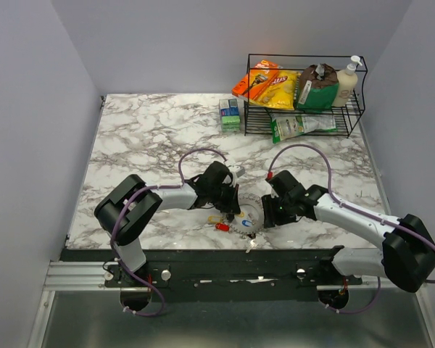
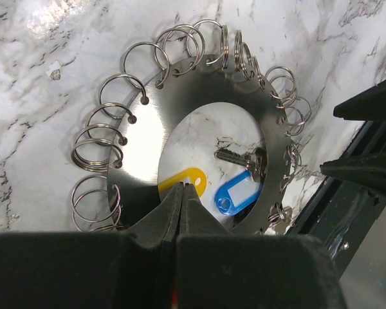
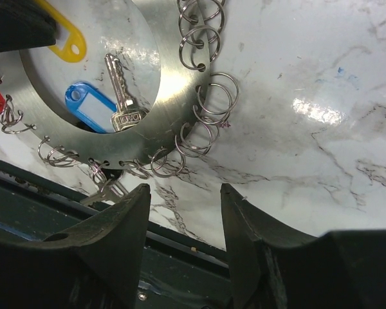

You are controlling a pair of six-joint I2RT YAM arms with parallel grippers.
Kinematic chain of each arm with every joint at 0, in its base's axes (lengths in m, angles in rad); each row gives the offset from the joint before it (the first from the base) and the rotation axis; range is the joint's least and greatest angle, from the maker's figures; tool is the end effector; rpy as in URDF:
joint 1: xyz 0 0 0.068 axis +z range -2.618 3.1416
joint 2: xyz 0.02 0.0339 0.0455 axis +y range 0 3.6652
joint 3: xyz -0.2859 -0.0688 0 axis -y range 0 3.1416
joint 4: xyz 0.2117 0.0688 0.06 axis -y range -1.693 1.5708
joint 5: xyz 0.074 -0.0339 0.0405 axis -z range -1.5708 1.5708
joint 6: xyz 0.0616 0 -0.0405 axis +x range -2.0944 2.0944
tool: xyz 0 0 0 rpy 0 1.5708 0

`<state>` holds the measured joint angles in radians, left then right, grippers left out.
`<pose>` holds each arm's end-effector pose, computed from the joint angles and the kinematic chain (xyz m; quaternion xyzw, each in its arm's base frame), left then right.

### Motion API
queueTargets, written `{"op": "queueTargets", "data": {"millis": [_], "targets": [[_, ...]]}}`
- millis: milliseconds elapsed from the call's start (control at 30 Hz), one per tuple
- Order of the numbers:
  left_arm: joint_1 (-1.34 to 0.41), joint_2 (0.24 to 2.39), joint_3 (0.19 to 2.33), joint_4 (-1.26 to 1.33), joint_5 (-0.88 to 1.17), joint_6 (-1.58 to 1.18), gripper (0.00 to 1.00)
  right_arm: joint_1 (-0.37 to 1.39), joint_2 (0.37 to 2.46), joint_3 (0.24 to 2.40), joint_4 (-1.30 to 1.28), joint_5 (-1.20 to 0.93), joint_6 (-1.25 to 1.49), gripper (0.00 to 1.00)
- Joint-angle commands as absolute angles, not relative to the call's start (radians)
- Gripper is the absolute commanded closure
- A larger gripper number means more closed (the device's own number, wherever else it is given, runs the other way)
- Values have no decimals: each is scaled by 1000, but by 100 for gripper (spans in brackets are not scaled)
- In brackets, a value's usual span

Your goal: Put the keys on the keyring

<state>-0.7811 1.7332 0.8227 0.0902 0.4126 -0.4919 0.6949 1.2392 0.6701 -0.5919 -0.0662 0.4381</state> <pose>0.2187 -0.2516 0.1698 0.2055 0.8904 -0.3665 0.1752 0.1445 0.1258 0.1960 -0.1320 0.9696 0.1365 0.1542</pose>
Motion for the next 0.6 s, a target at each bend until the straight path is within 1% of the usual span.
{"op": "queueTargets", "data": {"millis": [0, 567], "targets": [[-778, 1763, 805, 55, 311, -491, 98, 701, 1249, 698, -568, -89, 397, 43], [-738, 1763, 825, -52, 227, -446, 100, 759, 1301, 753, -572, -43, 345, 43]]}}
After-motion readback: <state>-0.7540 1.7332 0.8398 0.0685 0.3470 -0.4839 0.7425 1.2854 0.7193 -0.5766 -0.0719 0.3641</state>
